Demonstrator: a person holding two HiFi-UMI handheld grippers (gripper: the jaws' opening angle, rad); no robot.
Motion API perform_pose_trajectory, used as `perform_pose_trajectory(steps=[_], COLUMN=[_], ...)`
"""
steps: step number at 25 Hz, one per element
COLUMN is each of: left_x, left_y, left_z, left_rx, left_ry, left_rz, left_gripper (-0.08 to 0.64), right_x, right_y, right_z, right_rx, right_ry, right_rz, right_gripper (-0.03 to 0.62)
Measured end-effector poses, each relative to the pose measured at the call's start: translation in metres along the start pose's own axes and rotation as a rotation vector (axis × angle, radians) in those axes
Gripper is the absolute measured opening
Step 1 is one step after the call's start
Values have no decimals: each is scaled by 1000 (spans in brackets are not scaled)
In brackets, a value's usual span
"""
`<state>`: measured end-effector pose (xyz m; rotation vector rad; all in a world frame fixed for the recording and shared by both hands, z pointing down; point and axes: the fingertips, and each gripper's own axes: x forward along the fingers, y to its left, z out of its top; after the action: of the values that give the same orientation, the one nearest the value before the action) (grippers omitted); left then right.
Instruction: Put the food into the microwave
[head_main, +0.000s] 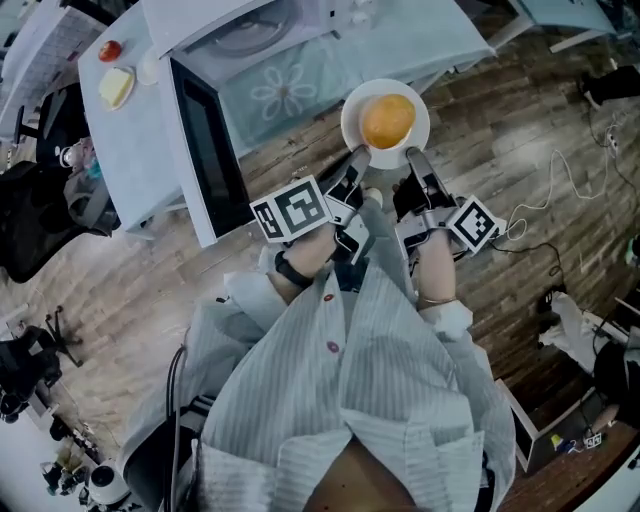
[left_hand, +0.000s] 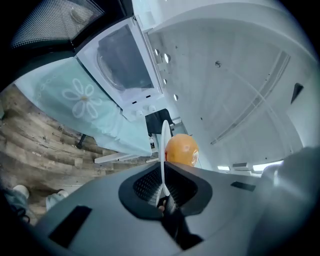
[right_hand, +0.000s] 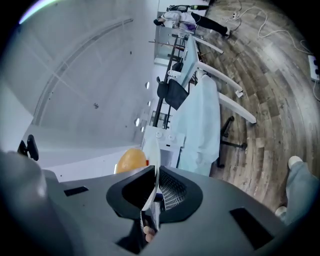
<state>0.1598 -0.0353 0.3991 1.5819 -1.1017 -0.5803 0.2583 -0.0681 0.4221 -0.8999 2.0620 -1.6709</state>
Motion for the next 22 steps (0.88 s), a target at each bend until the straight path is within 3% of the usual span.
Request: perform_pose_trajectory(steps=[14, 22], left_x=[43, 42], left_y=[0, 12], left_z=[33, 50], left_rx=[-89, -101], left_ry=[-269, -381], left_rz=[90, 129], left_gripper=[20, 20], right_x=[67, 99], right_y=[3, 3], right_z=[48, 43], right_rx=[-50, -70], right_ry=[328, 486], right_rz=[57, 93], right_gripper=[48, 48])
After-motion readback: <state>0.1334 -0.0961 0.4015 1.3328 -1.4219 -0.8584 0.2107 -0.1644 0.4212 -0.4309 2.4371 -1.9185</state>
